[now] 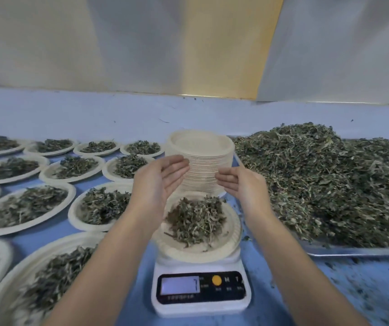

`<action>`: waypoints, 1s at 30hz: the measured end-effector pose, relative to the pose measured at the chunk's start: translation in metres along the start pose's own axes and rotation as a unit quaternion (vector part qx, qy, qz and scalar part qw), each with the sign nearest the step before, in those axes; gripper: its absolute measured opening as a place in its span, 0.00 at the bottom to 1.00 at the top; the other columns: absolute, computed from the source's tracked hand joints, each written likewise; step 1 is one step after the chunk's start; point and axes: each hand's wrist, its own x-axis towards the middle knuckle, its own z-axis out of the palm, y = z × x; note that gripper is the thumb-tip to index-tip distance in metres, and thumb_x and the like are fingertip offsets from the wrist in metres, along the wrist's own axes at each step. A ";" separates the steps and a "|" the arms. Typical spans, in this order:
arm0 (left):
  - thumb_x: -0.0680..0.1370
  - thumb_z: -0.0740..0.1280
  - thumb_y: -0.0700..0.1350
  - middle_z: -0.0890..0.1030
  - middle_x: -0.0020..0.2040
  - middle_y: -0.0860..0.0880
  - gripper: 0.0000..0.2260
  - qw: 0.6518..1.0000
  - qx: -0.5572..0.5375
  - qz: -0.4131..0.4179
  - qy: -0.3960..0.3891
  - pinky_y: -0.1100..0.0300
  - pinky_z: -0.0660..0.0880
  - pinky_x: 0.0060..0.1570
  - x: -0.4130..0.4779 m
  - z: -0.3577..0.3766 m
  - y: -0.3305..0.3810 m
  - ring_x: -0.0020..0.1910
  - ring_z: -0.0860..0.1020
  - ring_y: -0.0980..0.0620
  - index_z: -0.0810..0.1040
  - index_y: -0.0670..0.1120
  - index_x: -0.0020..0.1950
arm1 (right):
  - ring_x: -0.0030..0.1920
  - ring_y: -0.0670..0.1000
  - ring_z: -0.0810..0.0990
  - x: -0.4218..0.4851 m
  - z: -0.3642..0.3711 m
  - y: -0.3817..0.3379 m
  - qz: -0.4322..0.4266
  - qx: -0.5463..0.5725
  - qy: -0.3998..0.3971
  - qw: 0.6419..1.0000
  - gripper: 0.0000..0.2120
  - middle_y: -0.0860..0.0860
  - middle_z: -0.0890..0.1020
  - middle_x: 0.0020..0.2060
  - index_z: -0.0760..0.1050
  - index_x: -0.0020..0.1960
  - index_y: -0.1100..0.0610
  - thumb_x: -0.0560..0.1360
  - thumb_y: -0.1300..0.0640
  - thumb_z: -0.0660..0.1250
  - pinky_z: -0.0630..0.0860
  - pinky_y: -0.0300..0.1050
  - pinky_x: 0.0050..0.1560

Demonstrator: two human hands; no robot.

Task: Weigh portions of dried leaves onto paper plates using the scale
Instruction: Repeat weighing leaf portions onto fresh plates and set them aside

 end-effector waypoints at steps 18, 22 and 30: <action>0.79 0.57 0.37 0.80 0.58 0.44 0.13 0.988 0.093 -0.049 0.114 0.60 0.70 0.57 0.018 -0.038 -0.029 0.58 0.77 0.50 0.77 0.39 0.59 | 0.51 0.45 0.81 -0.002 -0.002 0.022 0.032 -0.009 -0.023 0.999 0.14 0.54 0.83 0.53 0.79 0.57 0.62 0.78 0.64 0.56 0.73 0.31 0.44; 0.78 0.59 0.34 0.80 0.56 0.43 0.09 0.986 0.095 -0.056 0.123 0.56 0.72 0.61 0.019 -0.039 -0.030 0.55 0.78 0.50 0.78 0.40 0.54 | 0.51 0.45 0.81 -0.002 -0.002 0.023 0.031 -0.004 -0.018 0.999 0.15 0.54 0.84 0.51 0.80 0.55 0.62 0.78 0.64 0.56 0.73 0.34 0.45; 0.73 0.65 0.26 0.81 0.51 0.44 0.12 0.983 0.134 -0.096 0.086 0.49 0.73 0.62 0.016 -0.043 -0.029 0.55 0.79 0.44 0.78 0.42 0.48 | 0.51 0.47 0.82 -0.003 0.002 0.018 0.013 -0.022 -0.014 1.000 0.14 0.54 0.84 0.49 0.81 0.49 0.60 0.76 0.66 0.57 0.75 0.36 0.52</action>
